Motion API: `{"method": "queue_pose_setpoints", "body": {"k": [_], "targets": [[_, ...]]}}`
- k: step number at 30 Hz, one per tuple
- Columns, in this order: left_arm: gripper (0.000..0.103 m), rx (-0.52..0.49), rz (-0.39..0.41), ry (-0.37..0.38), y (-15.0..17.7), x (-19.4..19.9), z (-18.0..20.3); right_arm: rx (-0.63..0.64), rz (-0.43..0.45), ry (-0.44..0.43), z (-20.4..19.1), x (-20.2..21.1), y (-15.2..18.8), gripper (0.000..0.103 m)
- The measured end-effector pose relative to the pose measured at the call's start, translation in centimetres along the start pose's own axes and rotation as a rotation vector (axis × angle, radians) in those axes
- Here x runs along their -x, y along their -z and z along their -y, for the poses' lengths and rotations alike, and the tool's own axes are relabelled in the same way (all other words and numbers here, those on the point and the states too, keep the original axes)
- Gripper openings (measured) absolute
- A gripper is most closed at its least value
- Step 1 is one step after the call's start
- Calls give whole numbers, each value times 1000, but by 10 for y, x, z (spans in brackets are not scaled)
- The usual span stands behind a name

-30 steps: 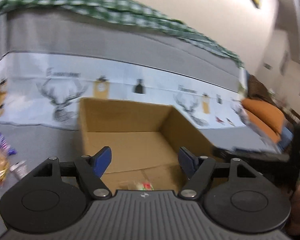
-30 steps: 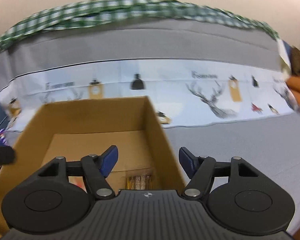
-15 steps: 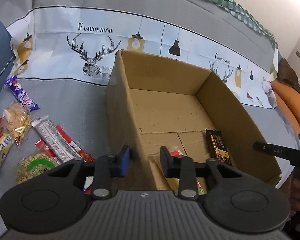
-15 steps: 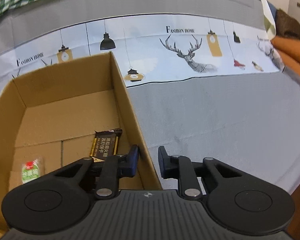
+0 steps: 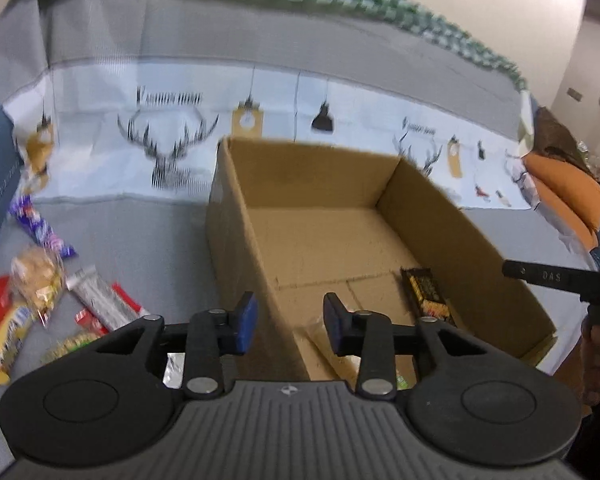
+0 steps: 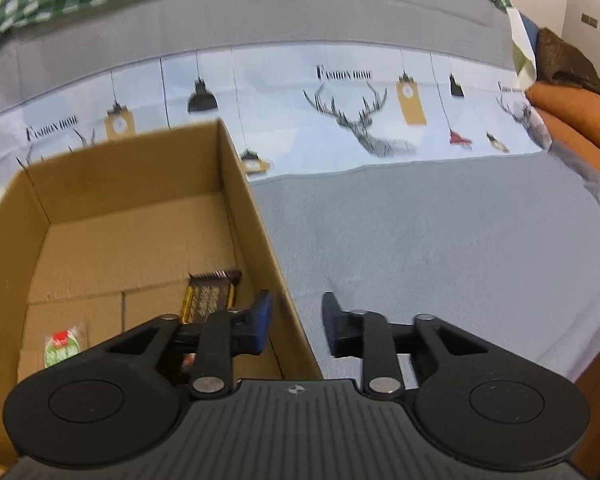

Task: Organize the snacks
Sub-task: 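Move both tools back from the box toward the remaining snacks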

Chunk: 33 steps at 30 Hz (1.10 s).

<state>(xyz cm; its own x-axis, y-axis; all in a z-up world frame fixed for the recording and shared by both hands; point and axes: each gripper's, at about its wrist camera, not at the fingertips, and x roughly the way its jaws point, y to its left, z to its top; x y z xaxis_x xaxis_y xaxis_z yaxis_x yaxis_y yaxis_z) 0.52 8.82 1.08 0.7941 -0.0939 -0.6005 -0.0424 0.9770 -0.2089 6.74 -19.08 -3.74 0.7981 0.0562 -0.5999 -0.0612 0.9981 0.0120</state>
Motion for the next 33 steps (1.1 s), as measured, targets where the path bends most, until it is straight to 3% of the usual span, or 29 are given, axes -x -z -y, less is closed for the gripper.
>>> {"method": "queue_pose_setpoints", "body": {"k": [4,8,12,14,16,18,19,24,27,33], "targets": [[45,-89,38,79,-5,21,6,16,89,-43,-6,22,0,46],[46,-213,54,133,-9,41,6,35,163,-91,-19,42,0,47],[50,-253,44,166,-2,44,-11,19,249,-136,-29,63,0,49],[42,-204,52,166,9,40,-30,11,274,-156,-35,70,0,49],[22,-139,23,148,6,37,-47,10,292,-173,-41,75,0,49],[20,-68,48,143,1,41,-64,16,297,-193,-49,77,1,49],[12,-38,50,129,-1,41,-72,23,296,-204,-54,78,1,49],[11,71,28,20,-6,38,-106,31,282,-270,-76,76,0,47],[11,111,10,-35,-7,37,-122,35,276,-330,-91,78,2,39],[11,263,-29,-82,-4,42,-163,101,264,-461,-134,87,14,34]]}}
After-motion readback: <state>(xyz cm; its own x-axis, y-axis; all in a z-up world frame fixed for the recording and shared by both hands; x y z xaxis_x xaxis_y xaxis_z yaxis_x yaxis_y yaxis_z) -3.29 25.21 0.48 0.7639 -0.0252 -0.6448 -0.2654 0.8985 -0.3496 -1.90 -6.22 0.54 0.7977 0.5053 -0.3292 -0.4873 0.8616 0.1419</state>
